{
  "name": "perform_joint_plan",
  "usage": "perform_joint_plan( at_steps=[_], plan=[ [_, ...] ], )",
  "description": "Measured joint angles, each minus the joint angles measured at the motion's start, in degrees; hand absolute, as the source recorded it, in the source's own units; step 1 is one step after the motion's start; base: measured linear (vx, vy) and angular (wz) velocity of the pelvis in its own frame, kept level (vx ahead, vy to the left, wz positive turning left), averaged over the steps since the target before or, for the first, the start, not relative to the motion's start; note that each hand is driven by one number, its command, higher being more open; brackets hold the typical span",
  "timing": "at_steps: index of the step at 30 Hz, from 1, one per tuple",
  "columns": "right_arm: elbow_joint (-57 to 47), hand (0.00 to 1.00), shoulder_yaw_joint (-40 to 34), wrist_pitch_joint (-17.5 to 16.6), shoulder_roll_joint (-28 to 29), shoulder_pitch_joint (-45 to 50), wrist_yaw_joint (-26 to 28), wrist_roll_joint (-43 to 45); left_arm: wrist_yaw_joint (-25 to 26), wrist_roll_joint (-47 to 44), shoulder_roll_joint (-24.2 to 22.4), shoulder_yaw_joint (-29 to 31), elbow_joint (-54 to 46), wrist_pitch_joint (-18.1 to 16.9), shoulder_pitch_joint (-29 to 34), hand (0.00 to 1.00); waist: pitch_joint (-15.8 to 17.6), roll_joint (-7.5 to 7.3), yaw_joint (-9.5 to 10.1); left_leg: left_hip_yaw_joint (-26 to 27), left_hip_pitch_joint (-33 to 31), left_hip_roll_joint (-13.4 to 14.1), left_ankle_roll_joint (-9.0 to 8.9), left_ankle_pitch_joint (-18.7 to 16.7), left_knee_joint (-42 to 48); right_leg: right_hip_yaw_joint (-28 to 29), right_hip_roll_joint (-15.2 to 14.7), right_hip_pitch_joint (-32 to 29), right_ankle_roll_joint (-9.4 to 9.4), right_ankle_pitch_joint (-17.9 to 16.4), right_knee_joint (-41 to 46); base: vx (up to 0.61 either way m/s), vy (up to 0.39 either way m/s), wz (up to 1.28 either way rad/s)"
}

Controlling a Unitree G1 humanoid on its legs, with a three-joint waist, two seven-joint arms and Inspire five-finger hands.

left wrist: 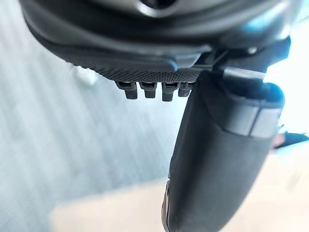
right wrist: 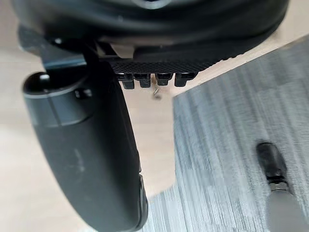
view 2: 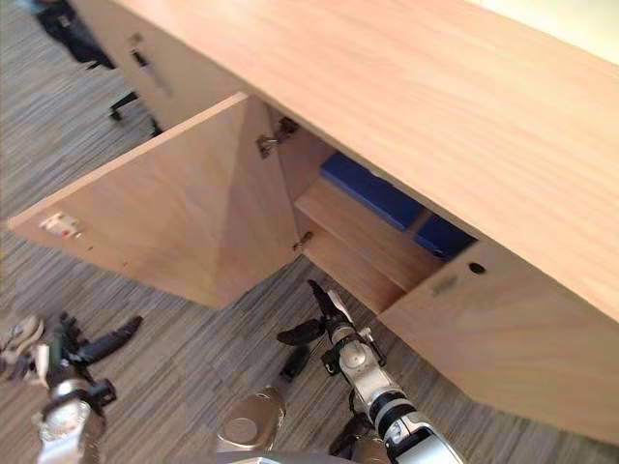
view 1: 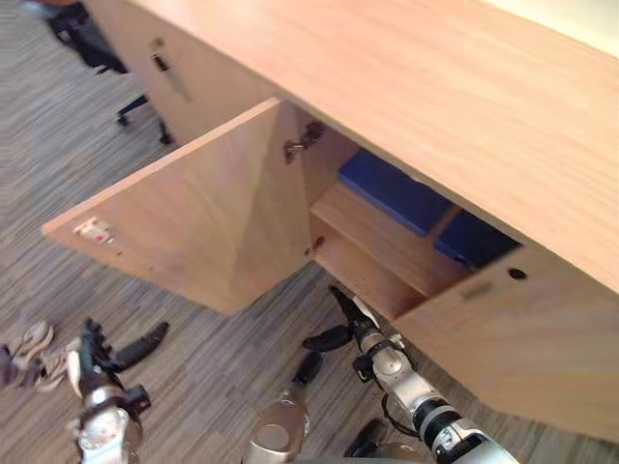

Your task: Walk over to the cabinet, pick up the folder, carry it to the office cabinet, place the folder inside the office cabinet, then close the office cabinet door

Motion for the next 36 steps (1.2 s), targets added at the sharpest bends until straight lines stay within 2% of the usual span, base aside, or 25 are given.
perform_joint_plan(
  at_steps=[5, 9, 12, 15, 18, 20, 23, 25, 28, 29, 31, 34, 36],
  plan=[
    [-0.28, 1.0, 1.26, -0.73, -0.42, 1.18, 0.56, 2.47, 0.63, -0.43, 7.31, -0.69, -6.12, -1.32, -2.27, 1.0, -0.98, -2.05, 0.43, -1.33, -1.84, 0.88, -1.23, 0.48, -0.01, -0.51, 0.41, -2.44, -1.06, -2.11, 3.14, -0.06, -0.108, 0.16],
    [-0.36, 1.0, 1.14, -0.86, -2.11, 3.42, 1.1, 4.09, 0.13, -0.18, 11.84, -4.53, -7.45, -2.41, -5.86, 1.0, -1.76, -3.65, -0.81, -0.64, -2.69, 1.85, -1.84, 0.75, -0.03, 1.11, 0.8, -4.65, -1.85, -2.76, 5.27, -0.09, -0.057, -0.13],
    [-0.93, 1.0, 0.21, -0.89, -3.3, 6.13, 1.86, 4.1, -0.51, 0.38, 12.81, -6.61, -9.72, -2.62, -6.72, 1.0, -2.24, -5.29, -1.8, 0.97, -3.02, 2.71, -1.94, 0.62, -0.3, 2.88, 1.1, -6.38, -2.16, -2.95, 6.46, -0.11, -0.039, -0.31],
    [-3.47, 1.0, -2.74, -0.89, -4.37, 11.73, 2.22, 4.09, 1.92, 0.28, 12.44, -5.9, -9.82, -2.46, -6.89, 1.0, -2.66, -7.0, -2.4, 2.55, -2.83, 3.4, -1.3, 0.26, -0.3, 4.5, 1.18, -7.34, -2.38, -3.07, 7.03, -0.08, -0.029, -0.24],
    [-4.25, 1.0, -5.82, -0.89, -4.57, 14.83, 2.66, 3.9, 2.3, 1.46, 12.06, -4.72, -10.39, -2.44, -5.4, 1.0, -3.21, -7.89, -2.58, 4.6, -2.61, 3.97, -0.77, 0.25, -0.32, 5.72, 1.33, -7.84, -2.48, -3.02, 7.39, -0.05, -0.028, -0.23],
    [-4.38, 1.0, -8.01, -0.89, -4.5, 16.5, 2.74, 3.84, 2.31, 1.84, 10.54, -4.12, -11.1, -2.45, -4.57, 1.0, -3.27, -7.99, -2.61, 5.65, -1.91, 4.29, -1.02, 0.6, -0.31, 6.43, 1.59, -7.27, -2.73, -2.45, 6.77, -0.04, -0.018, -0.19],
    [-4.34, 1.0, -11.25, -0.88, -3.84, 18.81, 2.88, 3.14, 2.9, 1.85, 4.78, -3.26, -16.01, -2.58, -1.57, 1.0, -3.29, -8.0, -2.64, 6.54, -1.37, 4.76, -0.97, 0.66, -0.32, 7.05, 2.32, -6.33, -2.77, -1.22, 4.96, -0.06, -0.01, -0.14],
    [-3.81, 1.0, -14.27, -0.87, -2.59, 20.57, 2.74, 2.81, 3.3, 1.94, -2.91, -3.82, -21.91, -3.79, 4.34, 1.0, -3.33, -7.89, -2.72, 8.71, -1.34, 5.21, -0.38, 0.6, -0.33, 8.05, 2.83, -6.13, -2.61, 0.05, 3.31, -0.06, 0.01, -0.22],
    [-0.75, 1.0, -17.62, -0.75, -0.65, 21.51, 1.74, 2.82, 3.48, 2.42, -11.09, -6.5, -28.11, -6.05, 11.88, 1.0, -3.37, -7.7, -2.82, 11.36, -0.86, 5.45, 0.06, 0.74, -0.32, 9.11, 2.92, -5.43, -2.16, 1.19, 1.91, -0.04, 0.024, -0.15],
    [0.02, 1.0, -18.15, -0.7, -0.34, 21.57, 1.58, 2.83, 3.48, 2.53, -12.23, -7.32, -29.08, -6.45, 13.67, 1.0, -3.38, -7.62, -2.82, 11.74, -0.66, 5.42, 0.15, 0.72, -0.32, 9.59, 2.85, -5.42, -2.01, 1.28, 1.9, -0.03, 0.038, -0.17],
    [1.82, 1.0, -20.69, -0.6, 0.38, 22.21, 0.62, 2.98, 3.47, 2.52, -15.79, -12.16, -30.9, -7.04, 19.53, 1.0, -3.89, -6.05, -2.82, 12.46, -0.46, 5.26, 0.22, 0.67, -0.31, 10.95, 2.8, -5.42, -1.0, 1.79, 0.99, -0.05, 0.043, -0.14],
    [2.82, 1.0, -22.16, -0.53, 0.37, 22.81, -0.04, 3.26, 3.45, 2.43, -18.3, -16.98, -30.6, -6.6, 23.07, 1.0, -4.26, -4.04, -2.92, 14.79, -0.37, 5.02, 0.51, 0.59, -0.3, 12.68, 2.89, -5.44, -0.57, 2.06, 0.01, -0.06, 0.049, -0.07],
    [3.81, 1.0, -22.74, -0.28, 0.49, 22.96, -0.62, 3.54, 3.43, 2.23, -19.05, -21.22, -28.47, -6.52, 24.05, 1.0, -4.19, -2.96, -4.33, 17.38, -0.92, 4.97, 0.76, 0.13, -0.05, 14.13, 2.73, -5.63, -0.2, 2.24, -0.43, -0.07, 0.057, 0.19]
  ],
)
